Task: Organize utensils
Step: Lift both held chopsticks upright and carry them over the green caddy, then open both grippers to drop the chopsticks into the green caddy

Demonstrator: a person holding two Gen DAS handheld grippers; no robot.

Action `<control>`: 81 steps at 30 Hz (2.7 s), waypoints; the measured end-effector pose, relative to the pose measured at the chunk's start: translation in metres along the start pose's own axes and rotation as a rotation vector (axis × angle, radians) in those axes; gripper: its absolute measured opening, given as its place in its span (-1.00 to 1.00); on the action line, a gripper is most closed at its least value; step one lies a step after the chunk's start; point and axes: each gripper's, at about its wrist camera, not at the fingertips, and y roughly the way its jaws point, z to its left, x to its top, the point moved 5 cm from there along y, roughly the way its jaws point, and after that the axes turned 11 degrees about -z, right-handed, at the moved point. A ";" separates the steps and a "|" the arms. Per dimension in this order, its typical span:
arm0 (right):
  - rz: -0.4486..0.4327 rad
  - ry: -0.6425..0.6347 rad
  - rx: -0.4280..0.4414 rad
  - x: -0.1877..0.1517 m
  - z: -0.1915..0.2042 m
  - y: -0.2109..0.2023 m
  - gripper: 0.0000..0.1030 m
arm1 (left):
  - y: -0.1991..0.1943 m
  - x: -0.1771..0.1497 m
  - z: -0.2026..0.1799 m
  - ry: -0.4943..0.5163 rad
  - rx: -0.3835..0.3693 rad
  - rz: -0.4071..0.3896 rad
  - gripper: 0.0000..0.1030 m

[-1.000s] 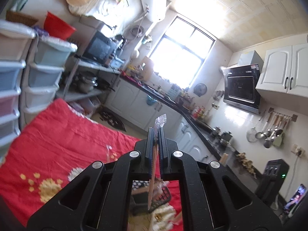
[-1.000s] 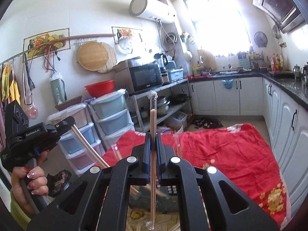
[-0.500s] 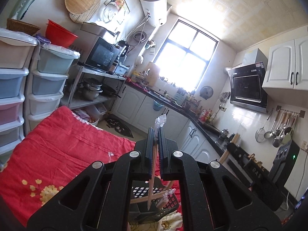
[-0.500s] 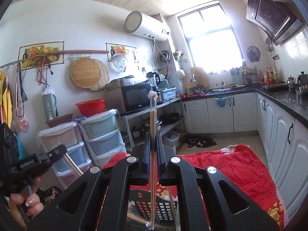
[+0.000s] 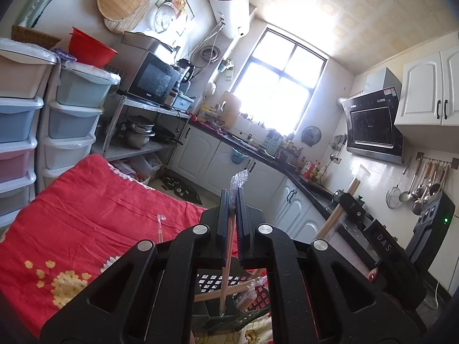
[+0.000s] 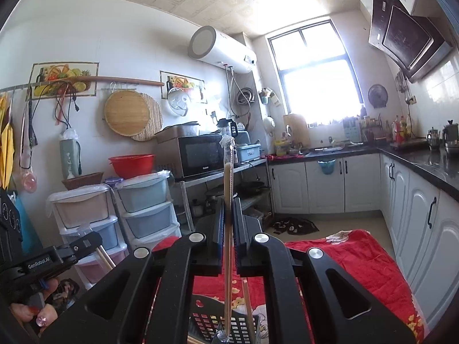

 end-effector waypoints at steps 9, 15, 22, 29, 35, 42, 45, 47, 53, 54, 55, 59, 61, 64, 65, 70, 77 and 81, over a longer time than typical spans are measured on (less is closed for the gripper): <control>-0.002 -0.036 0.000 -0.016 0.003 0.005 -0.89 | 0.006 -0.013 0.005 0.019 0.004 -0.006 -0.95; 0.012 -0.053 -0.022 -0.030 0.002 0.008 -0.89 | 0.006 -0.025 0.010 0.025 -0.001 0.000 -0.95; 0.043 -0.053 -0.033 -0.049 0.001 0.015 -0.89 | 0.007 -0.039 0.014 0.015 -0.009 0.020 -0.95; 0.087 -0.045 -0.034 -0.071 0.001 0.019 -0.89 | 0.006 -0.052 0.018 0.013 -0.020 0.056 -0.95; 0.123 -0.033 -0.037 -0.085 -0.002 0.019 -0.89 | 0.006 -0.062 0.024 0.005 -0.014 0.080 -0.95; 0.153 -0.020 -0.039 -0.094 -0.003 0.015 -0.88 | 0.006 -0.067 0.025 0.002 -0.016 0.096 -0.95; 0.172 -0.015 -0.037 -0.097 -0.003 0.013 -0.87 | 0.006 -0.070 0.026 0.003 -0.020 0.105 -0.95; 0.186 -0.004 -0.038 -0.099 -0.004 0.012 -0.86 | 0.006 -0.071 0.026 0.004 -0.019 0.111 -0.95; 0.212 0.037 -0.040 -0.098 -0.007 0.006 -0.68 | 0.004 -0.072 0.027 -0.003 -0.024 0.122 -0.95; 0.215 0.038 -0.040 -0.098 -0.007 0.004 -0.67 | 0.003 -0.072 0.028 -0.003 -0.024 0.124 -0.95; 0.218 0.039 -0.039 -0.097 -0.007 0.003 -0.64 | 0.003 -0.072 0.028 -0.005 -0.025 0.126 -0.95; 0.221 0.020 -0.048 -0.094 -0.005 -0.005 -0.50 | -0.001 -0.072 0.030 -0.013 -0.022 0.130 -0.80; 0.220 0.002 -0.051 -0.092 -0.004 -0.009 -0.43 | -0.002 -0.072 0.031 -0.016 -0.019 0.130 -0.78; 0.223 -0.016 -0.055 -0.090 -0.002 -0.015 -0.33 | -0.005 -0.070 0.032 -0.023 -0.017 0.133 -0.64; 0.225 -0.020 -0.058 -0.090 -0.002 -0.017 -0.29 | -0.005 -0.069 0.034 -0.026 -0.016 0.131 -0.58; 0.247 -0.023 -0.059 -0.092 -0.003 -0.027 -0.13 | -0.012 -0.064 0.036 -0.018 -0.002 0.110 -0.22; 0.282 -0.012 -0.057 -0.095 -0.005 -0.035 -0.04 | -0.019 -0.059 0.041 -0.028 0.015 0.104 0.14; 0.291 -0.006 -0.058 -0.095 -0.006 -0.041 0.03 | -0.026 -0.057 0.044 -0.039 0.015 0.103 0.39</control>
